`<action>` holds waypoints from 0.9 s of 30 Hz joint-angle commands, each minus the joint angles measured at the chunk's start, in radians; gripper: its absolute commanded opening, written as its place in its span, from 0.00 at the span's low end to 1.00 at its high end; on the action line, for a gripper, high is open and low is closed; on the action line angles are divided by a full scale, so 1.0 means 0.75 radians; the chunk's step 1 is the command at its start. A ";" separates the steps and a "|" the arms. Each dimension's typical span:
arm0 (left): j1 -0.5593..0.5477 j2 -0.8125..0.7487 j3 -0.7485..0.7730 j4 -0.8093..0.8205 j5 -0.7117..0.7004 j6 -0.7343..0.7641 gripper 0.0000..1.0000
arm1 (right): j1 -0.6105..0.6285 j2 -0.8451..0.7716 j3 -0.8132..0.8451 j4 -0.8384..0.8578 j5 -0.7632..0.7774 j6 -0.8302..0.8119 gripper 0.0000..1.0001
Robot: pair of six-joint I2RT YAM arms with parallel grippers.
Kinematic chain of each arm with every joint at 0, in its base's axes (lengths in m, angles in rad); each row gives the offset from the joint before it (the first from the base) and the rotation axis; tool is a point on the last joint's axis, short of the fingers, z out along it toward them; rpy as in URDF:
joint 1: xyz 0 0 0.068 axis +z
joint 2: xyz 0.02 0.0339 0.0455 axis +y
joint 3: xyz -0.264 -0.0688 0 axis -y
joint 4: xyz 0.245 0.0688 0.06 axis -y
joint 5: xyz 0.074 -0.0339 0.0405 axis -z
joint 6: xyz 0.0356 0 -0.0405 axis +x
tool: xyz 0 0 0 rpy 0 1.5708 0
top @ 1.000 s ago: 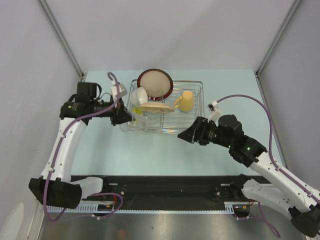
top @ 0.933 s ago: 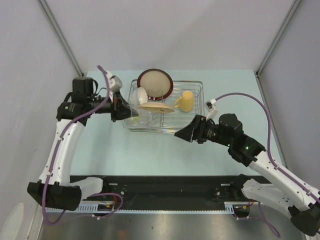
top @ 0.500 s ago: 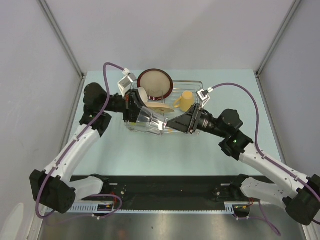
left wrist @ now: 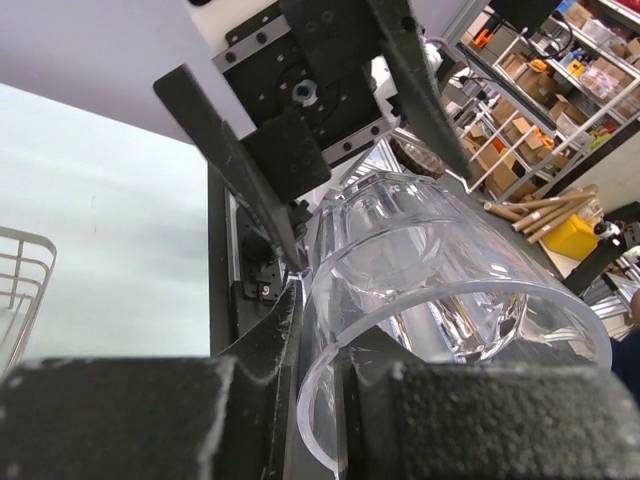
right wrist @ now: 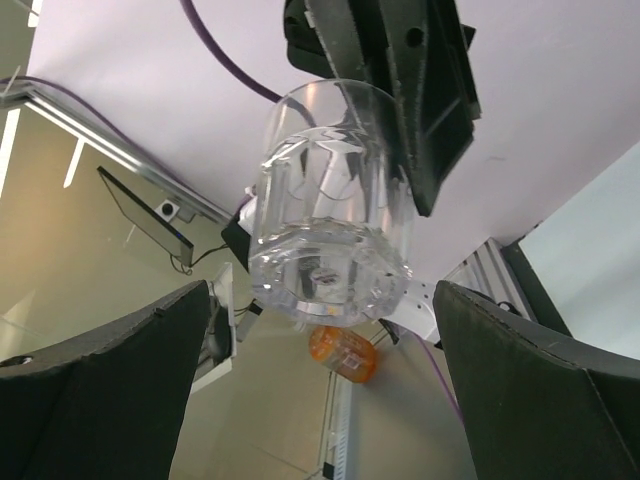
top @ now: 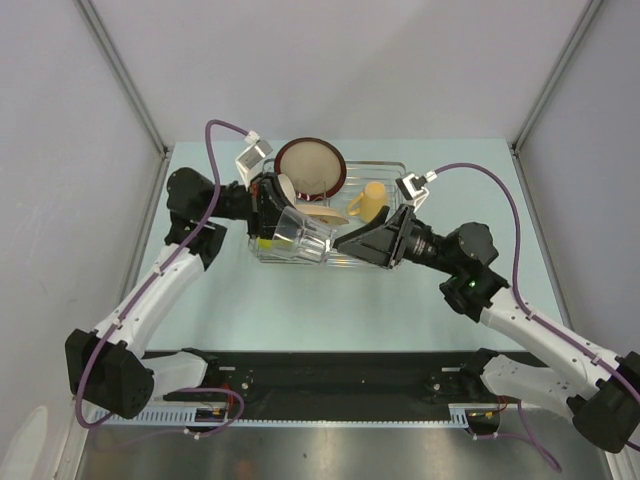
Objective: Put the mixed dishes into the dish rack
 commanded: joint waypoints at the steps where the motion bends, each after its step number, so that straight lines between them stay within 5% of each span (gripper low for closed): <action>1: -0.002 -0.004 0.054 -0.144 -0.036 0.149 0.00 | 0.020 -0.015 0.029 0.106 -0.013 0.016 1.00; 27: -0.025 0.023 0.099 -0.462 -0.084 0.405 0.00 | 0.108 0.171 0.042 0.237 -0.002 -0.038 1.00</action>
